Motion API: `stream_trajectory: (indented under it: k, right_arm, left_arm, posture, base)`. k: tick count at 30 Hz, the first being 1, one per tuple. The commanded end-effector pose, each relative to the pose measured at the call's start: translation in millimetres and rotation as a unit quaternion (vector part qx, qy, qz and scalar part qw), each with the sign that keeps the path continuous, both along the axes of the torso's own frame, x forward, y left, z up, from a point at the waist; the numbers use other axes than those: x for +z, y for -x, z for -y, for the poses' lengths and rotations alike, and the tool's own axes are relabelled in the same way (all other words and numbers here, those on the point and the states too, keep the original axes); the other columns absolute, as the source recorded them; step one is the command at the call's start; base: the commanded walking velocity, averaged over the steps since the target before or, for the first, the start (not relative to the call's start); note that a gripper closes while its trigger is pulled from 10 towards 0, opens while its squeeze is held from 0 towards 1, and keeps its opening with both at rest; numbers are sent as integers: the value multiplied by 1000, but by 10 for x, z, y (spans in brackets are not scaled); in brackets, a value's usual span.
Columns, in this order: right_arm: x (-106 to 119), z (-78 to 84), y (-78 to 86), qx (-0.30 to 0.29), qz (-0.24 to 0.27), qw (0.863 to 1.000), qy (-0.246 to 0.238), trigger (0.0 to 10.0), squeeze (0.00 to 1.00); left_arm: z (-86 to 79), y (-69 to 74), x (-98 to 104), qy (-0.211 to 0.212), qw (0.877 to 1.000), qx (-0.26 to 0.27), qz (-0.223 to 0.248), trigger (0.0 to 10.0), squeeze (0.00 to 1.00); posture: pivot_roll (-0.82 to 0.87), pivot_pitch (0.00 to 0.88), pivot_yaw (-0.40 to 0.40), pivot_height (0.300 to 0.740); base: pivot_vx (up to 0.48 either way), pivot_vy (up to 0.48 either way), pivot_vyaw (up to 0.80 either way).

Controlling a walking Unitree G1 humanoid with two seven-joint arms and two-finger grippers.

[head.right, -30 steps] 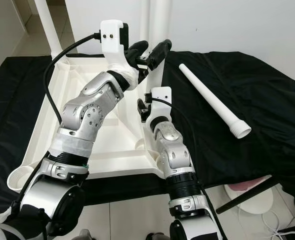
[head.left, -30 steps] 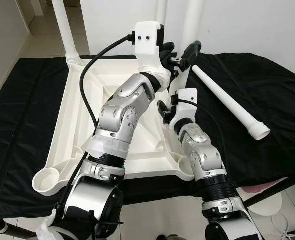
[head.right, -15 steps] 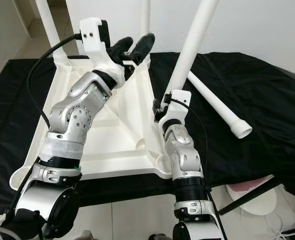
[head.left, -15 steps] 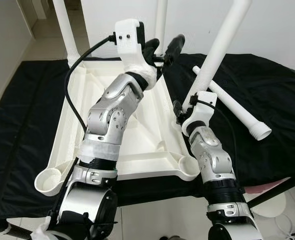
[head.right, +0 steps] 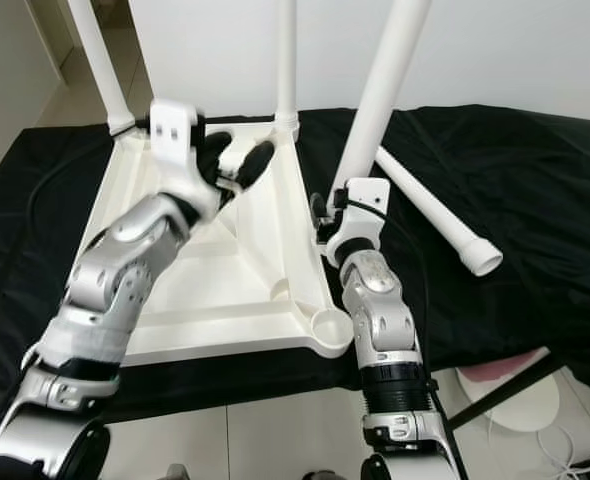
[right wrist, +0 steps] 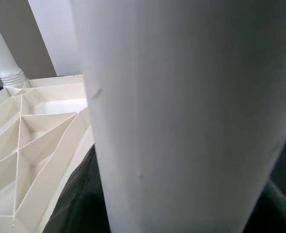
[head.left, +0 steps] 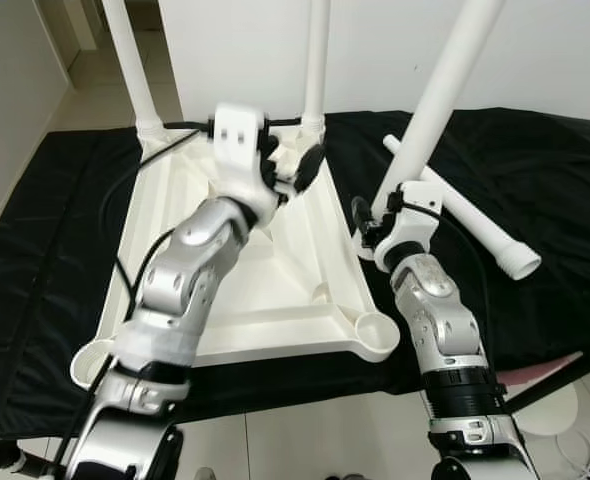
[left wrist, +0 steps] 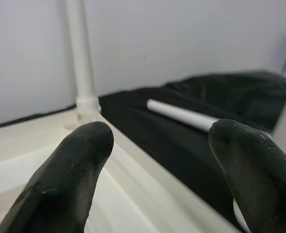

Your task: Building children table

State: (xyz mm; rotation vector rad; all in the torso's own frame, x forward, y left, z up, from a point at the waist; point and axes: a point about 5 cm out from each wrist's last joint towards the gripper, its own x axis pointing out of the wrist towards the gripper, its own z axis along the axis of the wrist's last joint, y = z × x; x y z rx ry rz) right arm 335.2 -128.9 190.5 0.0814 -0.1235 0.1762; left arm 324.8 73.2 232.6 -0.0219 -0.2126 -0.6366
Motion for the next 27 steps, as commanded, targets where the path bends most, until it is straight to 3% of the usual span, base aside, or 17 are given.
stream_trajectory:
  k: [1, 4, 6, 9, 12, 14, 20, 27]
  right_arm:
    - [33, -25, 21, 10, 14, 1000, 9, 10000, 0]
    - [32, -30, 23, 13, 16, 1000, 16, 10000, 0]
    - [34, -26, 18, 13, 17, 1000, 23, 10000, 0]
    - [41, -16, 8, 12, 18, 999, 26, 10000, 0]
    - [44, -11, 7, 11, 19, 999, 27, 10000, 0]
    - [49, 14, -5, 5, 19, 999, 31, 10000, 0]
    - [51, 55, -4, -5, 18, 999, 37, 10000, 0]
    - [38, 66, 0, -6, 16, 999, 43, 10000, 0]
  left_arm:
    - [153, 172, -45, -55, 982, -179, 18, 10000, 0]
    - [144, 222, -140, -82, 976, -202, 8, 10000, 0]
    - [110, 312, -335, -128, 962, -239, -22, 10000, 0]
    - [80, 370, -449, -154, 953, -259, -40, 10000, 0]
    - [72, 392, -476, -162, 950, -264, -43, 10000, 0]
    - [47, 488, -562, -171, 938, -292, -68, 10000, 0]
    - [-3, 666, -705, -183, 923, -321, -103, 10000, 0]
    - [-34, 732, -850, -217, 912, -329, -114, 10000, 0]
  posture:
    - [37, 43, 12, 740]
    - [37, 44, 11, 740]
    - [40, 45, 6, 740]
    - [42, 46, 5, 740]
    - [42, 46, 5, 740]
    - [41, 53, 6, 740]
    - [37, 60, 5, 740]
    - [37, 63, 0, 740]
  base:
    - [0, 0, 0]
    - [0, 0, 0]
    - [0, 0, 0]
    - [0, 0, 0]
    - [0, 0, 0]
    - [0, 0, 0]
    - [0, 0, 0]
    - [0, 0, 0]
